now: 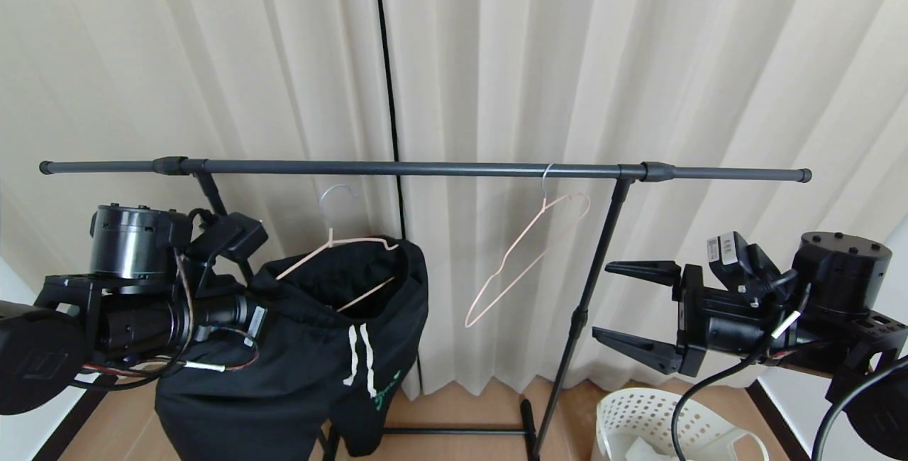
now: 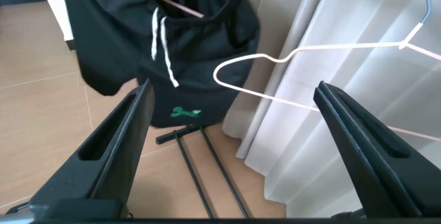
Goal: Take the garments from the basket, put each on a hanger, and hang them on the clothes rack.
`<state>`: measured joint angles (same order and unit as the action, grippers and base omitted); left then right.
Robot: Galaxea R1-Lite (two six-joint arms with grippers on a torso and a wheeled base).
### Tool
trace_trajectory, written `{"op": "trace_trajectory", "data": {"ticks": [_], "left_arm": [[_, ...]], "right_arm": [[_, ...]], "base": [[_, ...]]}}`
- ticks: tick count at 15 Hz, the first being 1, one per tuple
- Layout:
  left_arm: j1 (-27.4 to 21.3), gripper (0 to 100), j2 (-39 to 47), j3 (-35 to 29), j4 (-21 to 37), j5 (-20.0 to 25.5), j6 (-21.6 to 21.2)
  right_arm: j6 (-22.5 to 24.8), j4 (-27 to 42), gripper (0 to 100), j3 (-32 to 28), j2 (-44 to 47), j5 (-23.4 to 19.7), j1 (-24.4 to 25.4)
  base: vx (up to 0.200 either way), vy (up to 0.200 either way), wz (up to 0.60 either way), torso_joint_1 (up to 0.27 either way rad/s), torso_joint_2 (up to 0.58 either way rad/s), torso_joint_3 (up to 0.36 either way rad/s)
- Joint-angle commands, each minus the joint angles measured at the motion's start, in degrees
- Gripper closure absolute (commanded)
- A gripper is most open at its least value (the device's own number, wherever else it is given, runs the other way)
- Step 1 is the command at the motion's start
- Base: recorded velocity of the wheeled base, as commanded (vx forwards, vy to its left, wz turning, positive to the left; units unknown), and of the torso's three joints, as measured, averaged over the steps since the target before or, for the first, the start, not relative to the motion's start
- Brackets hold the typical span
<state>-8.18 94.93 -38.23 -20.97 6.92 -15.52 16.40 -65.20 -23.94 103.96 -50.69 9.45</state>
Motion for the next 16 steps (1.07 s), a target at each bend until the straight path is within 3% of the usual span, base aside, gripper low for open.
{"op": "trace_trajectory", "data": {"ticks": [1,3,11,16], "left_arm": [[-1.8,100,4.2,-1.5,-5.7,0.0,3.7],[-3.6,100,6.8,-2.8,-9.5,-0.3,5.9],[-6.0,100,16.3,-15.1,-9.8,-0.7,12.9],[-7.9,100,22.1,-20.9,-9.9,-0.8,13.3]], "right_arm": [[0.0,0.0,0,-0.1,0.0,0.0,0.0],[0.0,0.0,0,-0.1,0.0,0.0,0.0],[0.0,-0.1,0,-0.1,0.5,0.6,0.0],[0.0,0.0,0,-0.2,0.6,0.7,0.0]], "base": [[0.0,0.0,0.0,0.0,0.0,0.0],[0.0,0.0,0.0,0.0,0.0,0.0],[0.0,0.0,0.0,0.0,0.0,0.0],[0.0,0.0,0.0,0.0,0.0,0.0]]}}
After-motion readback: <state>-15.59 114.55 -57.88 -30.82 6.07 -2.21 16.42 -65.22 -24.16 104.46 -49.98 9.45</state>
